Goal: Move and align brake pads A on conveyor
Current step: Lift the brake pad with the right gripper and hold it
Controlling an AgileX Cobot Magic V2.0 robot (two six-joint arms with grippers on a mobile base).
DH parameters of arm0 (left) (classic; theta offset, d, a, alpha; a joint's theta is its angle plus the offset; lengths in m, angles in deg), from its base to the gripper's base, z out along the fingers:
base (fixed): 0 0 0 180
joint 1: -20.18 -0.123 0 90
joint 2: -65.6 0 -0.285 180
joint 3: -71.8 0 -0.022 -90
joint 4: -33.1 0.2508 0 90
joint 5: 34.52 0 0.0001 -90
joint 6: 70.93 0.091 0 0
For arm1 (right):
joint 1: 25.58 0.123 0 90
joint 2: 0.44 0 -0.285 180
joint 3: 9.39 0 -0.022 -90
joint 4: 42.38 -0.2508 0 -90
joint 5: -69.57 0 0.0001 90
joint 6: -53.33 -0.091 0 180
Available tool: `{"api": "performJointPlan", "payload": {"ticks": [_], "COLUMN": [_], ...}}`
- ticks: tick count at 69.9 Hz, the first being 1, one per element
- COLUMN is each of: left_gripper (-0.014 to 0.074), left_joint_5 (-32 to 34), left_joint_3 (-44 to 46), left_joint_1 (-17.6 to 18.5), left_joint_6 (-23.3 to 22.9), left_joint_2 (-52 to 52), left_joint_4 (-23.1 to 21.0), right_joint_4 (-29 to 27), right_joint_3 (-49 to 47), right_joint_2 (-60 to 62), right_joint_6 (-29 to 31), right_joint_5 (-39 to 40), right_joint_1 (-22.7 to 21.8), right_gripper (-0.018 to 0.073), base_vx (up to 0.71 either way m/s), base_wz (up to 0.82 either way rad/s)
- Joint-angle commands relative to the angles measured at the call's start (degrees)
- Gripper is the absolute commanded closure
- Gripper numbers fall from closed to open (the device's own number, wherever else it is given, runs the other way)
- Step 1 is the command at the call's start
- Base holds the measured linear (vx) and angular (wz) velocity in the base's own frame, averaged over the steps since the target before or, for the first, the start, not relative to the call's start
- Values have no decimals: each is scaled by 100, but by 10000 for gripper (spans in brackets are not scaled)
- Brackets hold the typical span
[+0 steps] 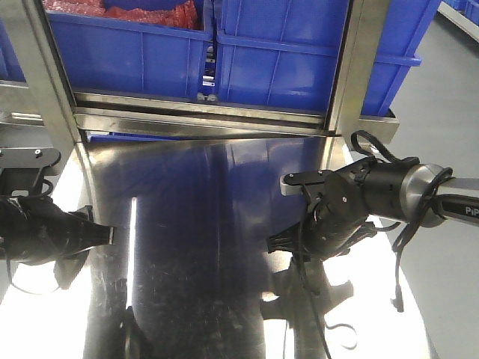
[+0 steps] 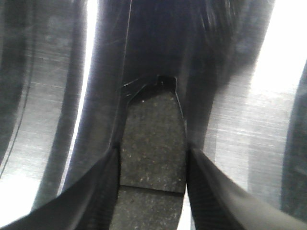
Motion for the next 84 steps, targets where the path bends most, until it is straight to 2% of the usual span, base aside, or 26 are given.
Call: {"api": "performJointPlan", "payload": {"ticks": [1,13,27,84], "left_gripper": [539,539,539,539], "left_joint_5": [295,295,295,295], "left_joint_3": [135,135,135,135], "left_joint_1": [35,35,35,35], "left_joint_6": [-5,-5,-5,-5], "left_joint_2": [-182,-182,-182,-182], "left_joint_4": [53,53,53,53], "right_joint_4": [56,56,56,33], "right_joint_3": [-131,-131,-131,-131], "right_joint_2": [305,352,396,466], "right_joint_6": [16,16,16,-7], "right_joint_5": [25,20,26,-219], "right_joint_1": [2,2,2,2], "right_gripper": [356,433,468,468], "base_vx": [0,0,0,0], "base_wz": [0,0,0,0]}}
